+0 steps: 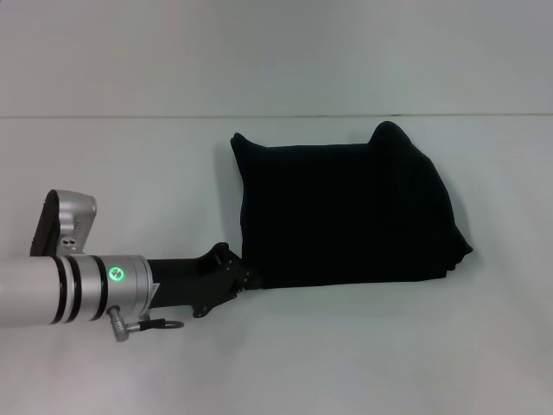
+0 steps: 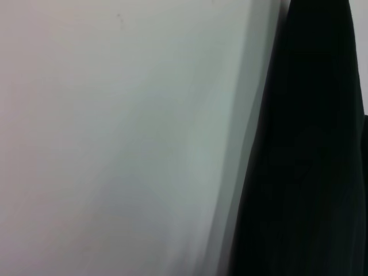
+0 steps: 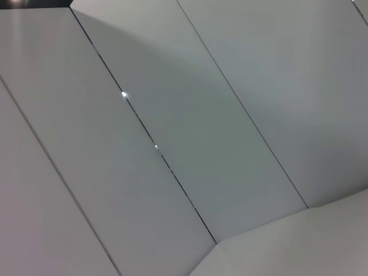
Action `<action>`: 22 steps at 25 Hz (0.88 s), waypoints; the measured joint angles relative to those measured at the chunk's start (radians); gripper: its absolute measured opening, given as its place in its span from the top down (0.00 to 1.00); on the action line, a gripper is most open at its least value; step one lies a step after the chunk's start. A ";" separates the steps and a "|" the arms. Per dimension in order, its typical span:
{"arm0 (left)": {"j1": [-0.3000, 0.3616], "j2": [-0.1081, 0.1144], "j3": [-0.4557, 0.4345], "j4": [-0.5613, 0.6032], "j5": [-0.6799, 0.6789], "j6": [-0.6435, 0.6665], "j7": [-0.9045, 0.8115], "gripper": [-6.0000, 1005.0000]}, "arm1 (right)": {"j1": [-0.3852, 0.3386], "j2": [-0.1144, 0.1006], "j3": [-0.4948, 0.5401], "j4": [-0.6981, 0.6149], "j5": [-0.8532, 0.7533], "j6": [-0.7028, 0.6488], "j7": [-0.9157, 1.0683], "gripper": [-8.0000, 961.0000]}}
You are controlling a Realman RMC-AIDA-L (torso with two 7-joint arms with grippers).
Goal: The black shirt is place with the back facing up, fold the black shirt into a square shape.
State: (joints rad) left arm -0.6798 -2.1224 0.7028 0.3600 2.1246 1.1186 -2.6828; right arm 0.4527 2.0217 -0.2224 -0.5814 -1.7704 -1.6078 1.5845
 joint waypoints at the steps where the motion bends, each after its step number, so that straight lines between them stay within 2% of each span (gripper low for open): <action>1: 0.001 0.001 0.000 0.001 0.000 0.002 0.001 0.91 | 0.000 0.000 0.000 0.000 0.000 0.001 0.000 0.10; 4: 0.005 0.007 0.002 0.005 0.000 0.023 0.016 0.99 | 0.002 0.000 0.000 0.000 0.000 0.002 0.000 0.10; 8: 0.038 0.014 -0.002 0.027 0.001 0.068 0.032 0.99 | 0.004 0.000 0.000 0.000 0.000 0.002 0.000 0.10; 13: 0.126 0.005 -0.006 0.099 0.000 0.121 0.036 0.99 | 0.004 -0.001 0.000 0.000 0.000 0.004 0.002 0.10; 17: 0.156 0.004 -0.018 0.108 -0.003 0.143 0.052 0.99 | 0.005 0.006 -0.001 0.000 0.000 0.007 0.002 0.10; 22: 0.154 0.029 -0.066 0.118 0.001 0.224 0.090 0.99 | 0.006 0.010 -0.015 0.000 -0.007 0.009 0.002 0.10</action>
State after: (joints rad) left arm -0.5257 -2.0929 0.6364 0.4783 2.1254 1.3423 -2.5929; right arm 0.4590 2.0314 -0.2372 -0.5813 -1.7770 -1.5988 1.5862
